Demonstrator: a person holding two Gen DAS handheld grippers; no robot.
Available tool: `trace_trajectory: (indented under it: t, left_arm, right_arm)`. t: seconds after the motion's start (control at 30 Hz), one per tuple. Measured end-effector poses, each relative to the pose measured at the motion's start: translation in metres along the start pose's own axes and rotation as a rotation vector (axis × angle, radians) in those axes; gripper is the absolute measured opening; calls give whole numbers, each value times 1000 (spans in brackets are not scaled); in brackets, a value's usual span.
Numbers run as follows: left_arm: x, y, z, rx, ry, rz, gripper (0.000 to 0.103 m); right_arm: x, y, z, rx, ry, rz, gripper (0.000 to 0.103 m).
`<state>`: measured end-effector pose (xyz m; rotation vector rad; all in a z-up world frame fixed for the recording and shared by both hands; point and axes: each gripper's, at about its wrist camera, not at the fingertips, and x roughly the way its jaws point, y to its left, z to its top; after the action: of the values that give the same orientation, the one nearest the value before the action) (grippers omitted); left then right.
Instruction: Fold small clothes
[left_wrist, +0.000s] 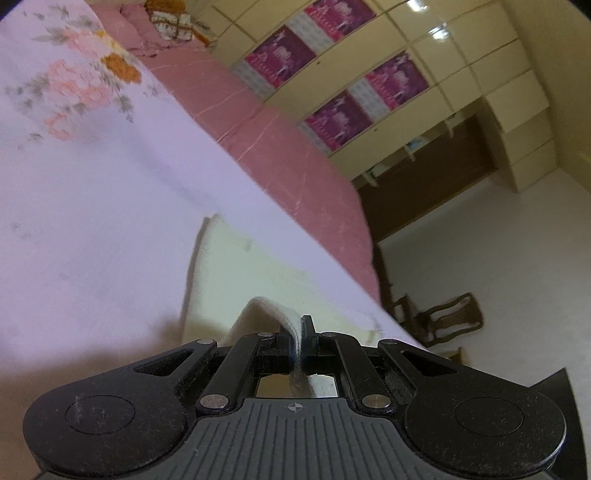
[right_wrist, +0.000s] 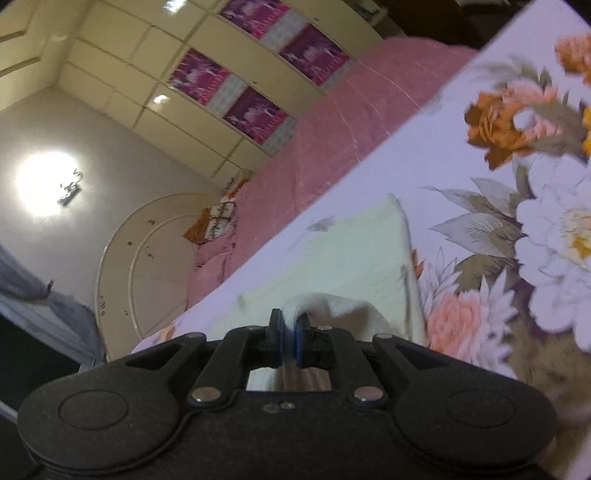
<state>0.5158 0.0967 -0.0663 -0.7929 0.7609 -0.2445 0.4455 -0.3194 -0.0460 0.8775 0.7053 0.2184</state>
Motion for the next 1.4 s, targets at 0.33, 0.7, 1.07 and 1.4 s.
trace_trajectory:
  t: [0.33,0.7,1.07,1.4]
  left_arm:
    - [54,6,16,39,-17,-3,74]
    - [50,-4,30,287,-48,31,66]
    - [3,-15,14,639,-52,145,63]
    - [52,-53,2,719,22,197,63]
  right_arm:
    - [49,-43,13,117,-30,54,31]
    - [21,-41,27,-51,-182,21,60]
    - [26,-8,16,-308,-86,-105,56]
    - [38,-7,22,-316,-62,-124,56]
